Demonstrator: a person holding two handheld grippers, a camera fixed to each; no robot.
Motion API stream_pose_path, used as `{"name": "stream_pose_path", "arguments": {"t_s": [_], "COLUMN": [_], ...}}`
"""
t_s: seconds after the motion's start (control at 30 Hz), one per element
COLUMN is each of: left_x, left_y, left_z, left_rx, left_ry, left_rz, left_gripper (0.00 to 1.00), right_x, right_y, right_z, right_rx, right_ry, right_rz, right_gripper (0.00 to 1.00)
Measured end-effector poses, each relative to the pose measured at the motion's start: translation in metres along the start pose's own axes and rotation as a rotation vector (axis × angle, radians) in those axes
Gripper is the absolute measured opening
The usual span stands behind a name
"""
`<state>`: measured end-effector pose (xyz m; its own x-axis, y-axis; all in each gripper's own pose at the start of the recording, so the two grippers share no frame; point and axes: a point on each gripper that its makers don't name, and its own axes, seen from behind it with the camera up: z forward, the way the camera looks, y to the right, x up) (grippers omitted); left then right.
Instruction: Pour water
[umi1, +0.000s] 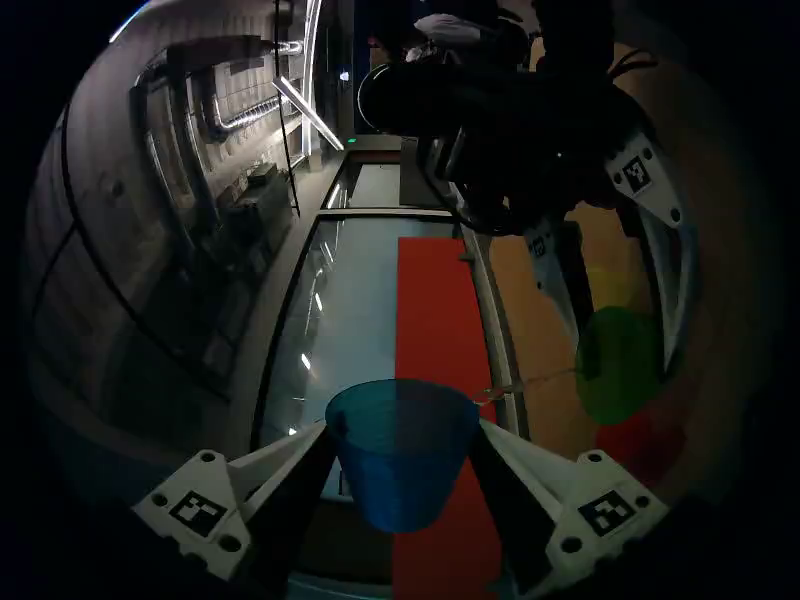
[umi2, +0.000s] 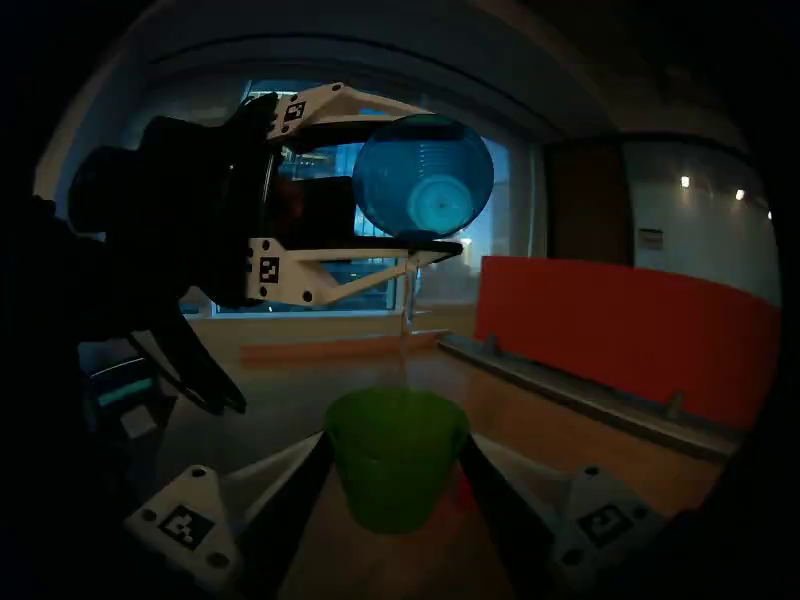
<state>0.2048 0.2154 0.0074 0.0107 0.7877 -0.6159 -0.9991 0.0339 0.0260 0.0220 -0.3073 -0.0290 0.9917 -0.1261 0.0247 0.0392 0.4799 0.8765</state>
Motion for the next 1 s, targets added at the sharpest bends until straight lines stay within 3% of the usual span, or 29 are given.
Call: {"name": "stream_pose_path", "arguments": {"t_s": [0.5,0.83,1.0], "left_x": [0.0052,0.0038,0.0], "left_y": [0.0005,0.0008,-0.0009], "left_z": [-0.0045,-0.0043,-0.0024], "left_rx": [0.007,0.005,0.004], "left_ry": [-0.003,-0.003,-0.006], "left_rz": [0.048,0.046,0.016], "left_gripper": [0.86,0.86,0.86], "right_x": [0.0018,0.0023,0.0015], "right_y": [0.0006,0.0005,0.0003], "right_z": [-0.0006,0.0002,0.001], "right_rx": [-0.003,-0.002,-0.002], "right_ry": [0.002,0.003,0.003], "right_rz": [-0.001,-0.001,-0.001], "right_gripper": [0.9,0.9,0.9]}}
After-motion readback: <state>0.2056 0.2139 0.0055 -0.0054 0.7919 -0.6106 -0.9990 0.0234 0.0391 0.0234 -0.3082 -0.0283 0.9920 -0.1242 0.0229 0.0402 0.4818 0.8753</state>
